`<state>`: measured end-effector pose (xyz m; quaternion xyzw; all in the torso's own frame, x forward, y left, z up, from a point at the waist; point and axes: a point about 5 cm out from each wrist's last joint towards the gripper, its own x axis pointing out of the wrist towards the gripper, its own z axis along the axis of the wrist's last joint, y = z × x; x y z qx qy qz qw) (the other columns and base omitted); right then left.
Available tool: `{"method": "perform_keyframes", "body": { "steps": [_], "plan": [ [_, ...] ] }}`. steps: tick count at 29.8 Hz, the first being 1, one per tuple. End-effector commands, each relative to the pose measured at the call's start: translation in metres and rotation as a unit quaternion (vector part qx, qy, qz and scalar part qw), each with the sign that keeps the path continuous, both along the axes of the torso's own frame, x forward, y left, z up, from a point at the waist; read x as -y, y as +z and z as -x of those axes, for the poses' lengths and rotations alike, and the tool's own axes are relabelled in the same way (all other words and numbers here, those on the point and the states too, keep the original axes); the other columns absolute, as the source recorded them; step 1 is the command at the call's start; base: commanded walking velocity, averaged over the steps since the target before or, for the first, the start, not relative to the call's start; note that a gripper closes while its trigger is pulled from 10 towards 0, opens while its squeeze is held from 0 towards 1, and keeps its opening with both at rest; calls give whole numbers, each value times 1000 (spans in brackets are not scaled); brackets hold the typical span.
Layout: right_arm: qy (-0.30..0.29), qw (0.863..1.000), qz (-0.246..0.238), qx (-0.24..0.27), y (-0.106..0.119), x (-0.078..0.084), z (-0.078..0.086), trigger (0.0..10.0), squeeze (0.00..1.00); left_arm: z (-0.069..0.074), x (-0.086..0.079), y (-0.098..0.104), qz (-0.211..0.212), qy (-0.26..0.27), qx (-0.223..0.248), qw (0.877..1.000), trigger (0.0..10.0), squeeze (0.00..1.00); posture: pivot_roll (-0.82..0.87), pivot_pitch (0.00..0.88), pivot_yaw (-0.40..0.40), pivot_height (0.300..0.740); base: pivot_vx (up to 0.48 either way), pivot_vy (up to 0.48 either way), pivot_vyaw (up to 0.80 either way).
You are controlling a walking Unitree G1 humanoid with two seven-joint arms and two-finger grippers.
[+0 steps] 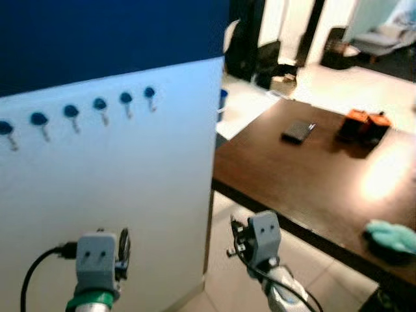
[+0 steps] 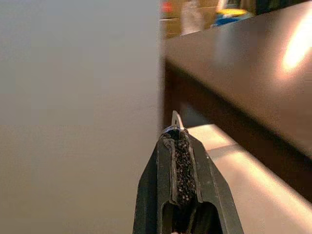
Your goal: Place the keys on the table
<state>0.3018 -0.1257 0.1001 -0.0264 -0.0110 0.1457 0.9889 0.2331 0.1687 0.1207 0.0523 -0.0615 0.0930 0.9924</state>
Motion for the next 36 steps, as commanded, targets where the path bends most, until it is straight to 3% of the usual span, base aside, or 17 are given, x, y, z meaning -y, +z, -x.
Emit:
{"method": "perform_keyframes", "body": {
  "steps": [1, 36],
  "plan": [
    [6, 1000, -1, -8, -3, -6, 2, 10000, 0, 5, -7, -9, -2, 10, -20, 1000, 10000, 0, -143, 0, 92, 740, 0, 0, -800],
    [-8, 1000, 6, -12, -3, 1, 0, 10000, 0, 5, -4, -10, 19, -5, -23, 1000, 10000, 0, -147, 0, 99, 740, 0, 0, -800]
  ]
}}
